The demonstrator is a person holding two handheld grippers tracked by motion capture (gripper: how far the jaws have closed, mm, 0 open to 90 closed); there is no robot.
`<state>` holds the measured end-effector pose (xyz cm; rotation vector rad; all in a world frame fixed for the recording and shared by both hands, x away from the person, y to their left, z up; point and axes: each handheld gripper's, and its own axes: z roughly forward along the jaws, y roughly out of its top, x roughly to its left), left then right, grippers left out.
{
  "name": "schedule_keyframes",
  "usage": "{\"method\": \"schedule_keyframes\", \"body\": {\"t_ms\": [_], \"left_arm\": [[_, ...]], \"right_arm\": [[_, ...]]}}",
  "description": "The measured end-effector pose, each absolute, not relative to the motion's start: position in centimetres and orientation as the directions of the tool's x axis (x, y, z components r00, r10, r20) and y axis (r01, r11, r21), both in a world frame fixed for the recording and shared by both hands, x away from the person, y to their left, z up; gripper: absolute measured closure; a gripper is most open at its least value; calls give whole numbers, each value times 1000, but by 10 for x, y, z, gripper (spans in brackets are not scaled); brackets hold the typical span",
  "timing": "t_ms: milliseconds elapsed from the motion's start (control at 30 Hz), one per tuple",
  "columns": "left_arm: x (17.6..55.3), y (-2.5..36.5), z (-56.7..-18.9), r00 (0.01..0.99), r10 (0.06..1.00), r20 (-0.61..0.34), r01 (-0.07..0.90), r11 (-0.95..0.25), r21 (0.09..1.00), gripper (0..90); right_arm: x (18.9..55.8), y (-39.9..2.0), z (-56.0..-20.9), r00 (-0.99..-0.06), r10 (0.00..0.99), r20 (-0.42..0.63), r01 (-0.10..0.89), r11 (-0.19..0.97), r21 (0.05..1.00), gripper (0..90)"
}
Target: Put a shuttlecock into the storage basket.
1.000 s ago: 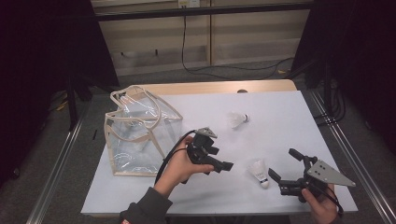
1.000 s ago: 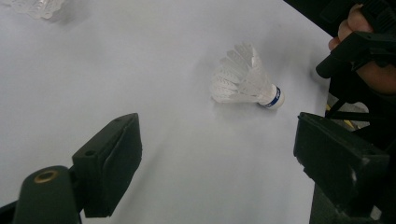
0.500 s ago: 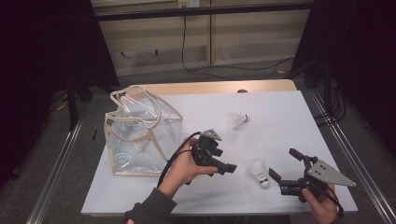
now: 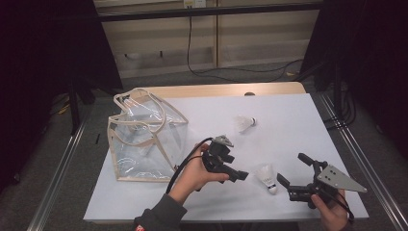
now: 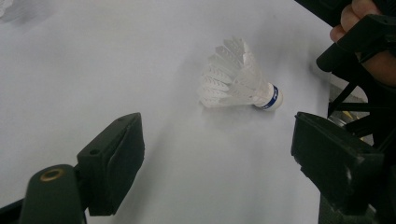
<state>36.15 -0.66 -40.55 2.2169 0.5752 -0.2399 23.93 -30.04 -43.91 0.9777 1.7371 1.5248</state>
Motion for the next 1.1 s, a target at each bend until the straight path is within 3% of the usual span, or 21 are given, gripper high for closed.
{"method": "schedule_keyframes", "body": {"t_ms": [1100], "left_arm": [[358, -33, -422, 893, 289, -344, 449, -589, 672, 195]], "right_arm": [[239, -302, -439, -529, 848, 16, 125, 60, 990, 3]]}}
